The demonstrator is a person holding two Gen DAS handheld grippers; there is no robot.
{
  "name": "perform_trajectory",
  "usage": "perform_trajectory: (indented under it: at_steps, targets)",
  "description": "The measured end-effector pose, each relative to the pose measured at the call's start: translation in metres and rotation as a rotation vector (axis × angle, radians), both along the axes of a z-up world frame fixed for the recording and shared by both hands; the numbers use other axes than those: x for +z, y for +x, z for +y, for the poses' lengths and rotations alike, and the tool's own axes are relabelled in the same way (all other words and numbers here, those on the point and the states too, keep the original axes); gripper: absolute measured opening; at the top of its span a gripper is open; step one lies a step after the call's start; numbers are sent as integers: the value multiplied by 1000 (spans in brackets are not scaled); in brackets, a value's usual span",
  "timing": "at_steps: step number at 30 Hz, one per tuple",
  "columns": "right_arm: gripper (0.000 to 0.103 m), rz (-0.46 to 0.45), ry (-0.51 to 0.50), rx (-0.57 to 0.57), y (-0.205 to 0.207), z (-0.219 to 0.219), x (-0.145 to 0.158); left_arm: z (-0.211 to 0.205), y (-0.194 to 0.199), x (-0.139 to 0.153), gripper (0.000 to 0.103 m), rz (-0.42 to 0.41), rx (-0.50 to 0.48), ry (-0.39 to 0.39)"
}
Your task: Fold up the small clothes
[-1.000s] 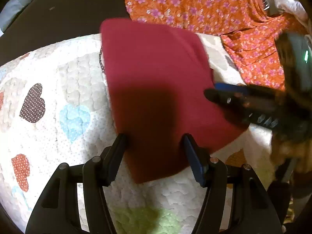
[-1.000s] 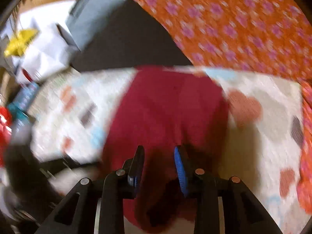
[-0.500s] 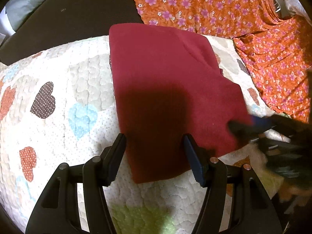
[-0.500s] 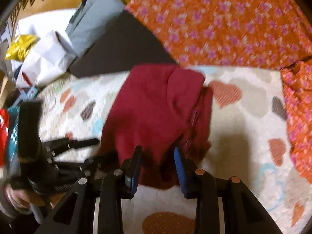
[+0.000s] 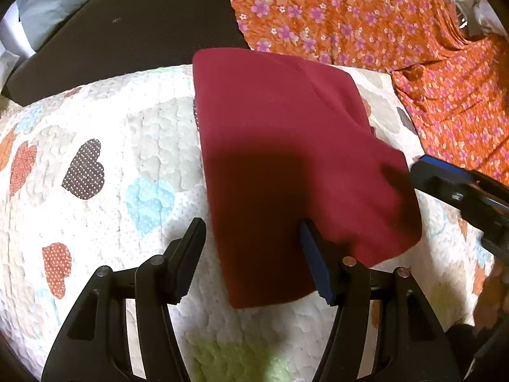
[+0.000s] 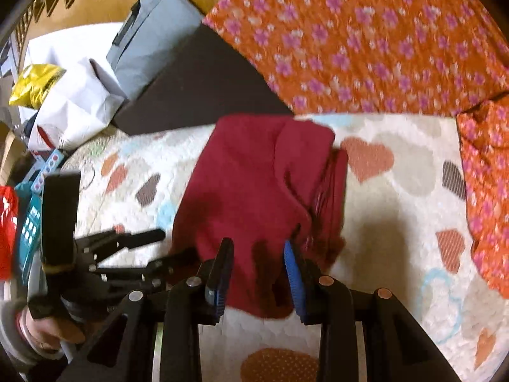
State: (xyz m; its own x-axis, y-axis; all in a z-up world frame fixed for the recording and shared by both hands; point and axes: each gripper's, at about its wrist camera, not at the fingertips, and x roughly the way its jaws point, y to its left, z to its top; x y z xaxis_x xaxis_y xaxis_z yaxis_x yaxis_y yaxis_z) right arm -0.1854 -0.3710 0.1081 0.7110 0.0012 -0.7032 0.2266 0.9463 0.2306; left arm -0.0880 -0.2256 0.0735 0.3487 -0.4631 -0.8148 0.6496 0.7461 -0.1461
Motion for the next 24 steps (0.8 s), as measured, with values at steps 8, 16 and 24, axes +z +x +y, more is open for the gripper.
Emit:
perform_trajectory:
  at_steps: [8,16,24]
  targets:
    - [34,114,58,-73,31,-28,-56,-2,13,-4,61,39,4,-34]
    - [56,-34,252,-116,14,-64,-46,14,50,2,79,205,44,-224]
    - [75,-67,448,-110,49,-95,-82,8,86,-30,81,362,101,-312]
